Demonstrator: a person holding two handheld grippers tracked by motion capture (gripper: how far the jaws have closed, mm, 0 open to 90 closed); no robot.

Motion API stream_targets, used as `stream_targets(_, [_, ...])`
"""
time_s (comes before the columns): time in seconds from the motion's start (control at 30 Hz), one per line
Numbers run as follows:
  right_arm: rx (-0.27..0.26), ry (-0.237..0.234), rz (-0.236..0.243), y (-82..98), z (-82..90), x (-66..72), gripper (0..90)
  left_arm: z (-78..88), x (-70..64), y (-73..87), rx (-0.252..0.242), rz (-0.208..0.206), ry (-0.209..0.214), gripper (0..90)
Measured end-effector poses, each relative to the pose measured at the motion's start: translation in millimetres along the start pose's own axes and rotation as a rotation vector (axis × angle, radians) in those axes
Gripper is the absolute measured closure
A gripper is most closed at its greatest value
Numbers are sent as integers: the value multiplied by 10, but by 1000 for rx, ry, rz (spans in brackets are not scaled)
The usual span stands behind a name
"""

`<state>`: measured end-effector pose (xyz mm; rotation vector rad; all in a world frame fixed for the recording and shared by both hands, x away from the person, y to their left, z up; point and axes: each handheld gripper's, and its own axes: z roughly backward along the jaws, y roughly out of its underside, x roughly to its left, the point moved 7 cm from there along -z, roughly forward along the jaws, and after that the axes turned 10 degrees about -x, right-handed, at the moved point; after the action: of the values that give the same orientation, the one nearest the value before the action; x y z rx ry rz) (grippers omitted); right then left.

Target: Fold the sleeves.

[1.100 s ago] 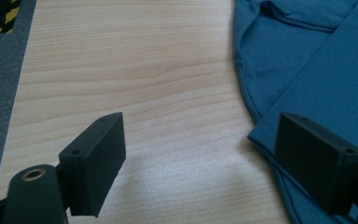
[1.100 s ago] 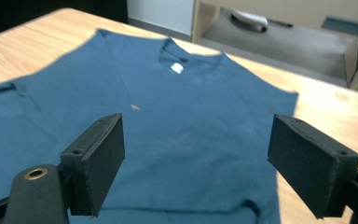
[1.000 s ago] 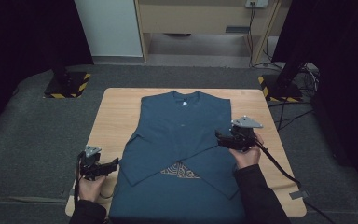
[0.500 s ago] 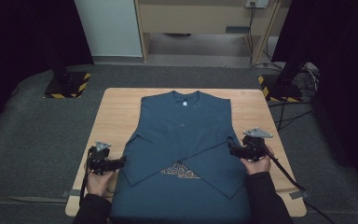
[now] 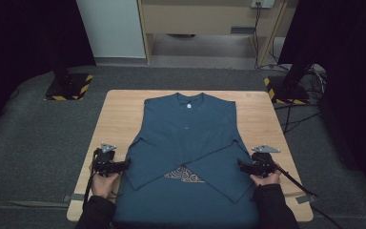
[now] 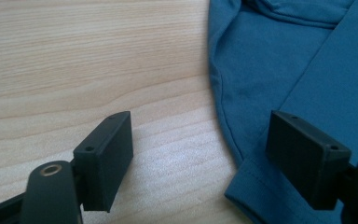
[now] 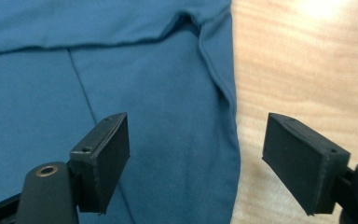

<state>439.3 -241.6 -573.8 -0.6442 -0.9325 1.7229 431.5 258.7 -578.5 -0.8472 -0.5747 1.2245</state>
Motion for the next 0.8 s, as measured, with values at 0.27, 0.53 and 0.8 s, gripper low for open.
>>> stream_targets(0.27, [2, 13, -5, 72, -46, -18, 271, -70, -62, -43, 11, -35, -22, 262])
stream_targets(0.53, [-33, 3, -7, 66, -50, 13, 393, -59, -126, -38, -39, -42, -37, 529])
stream_targets(0.8, [-77, -46, -19, 31, -96, 73, 694, -24, -234, -18, -38, -41, -12, 817])
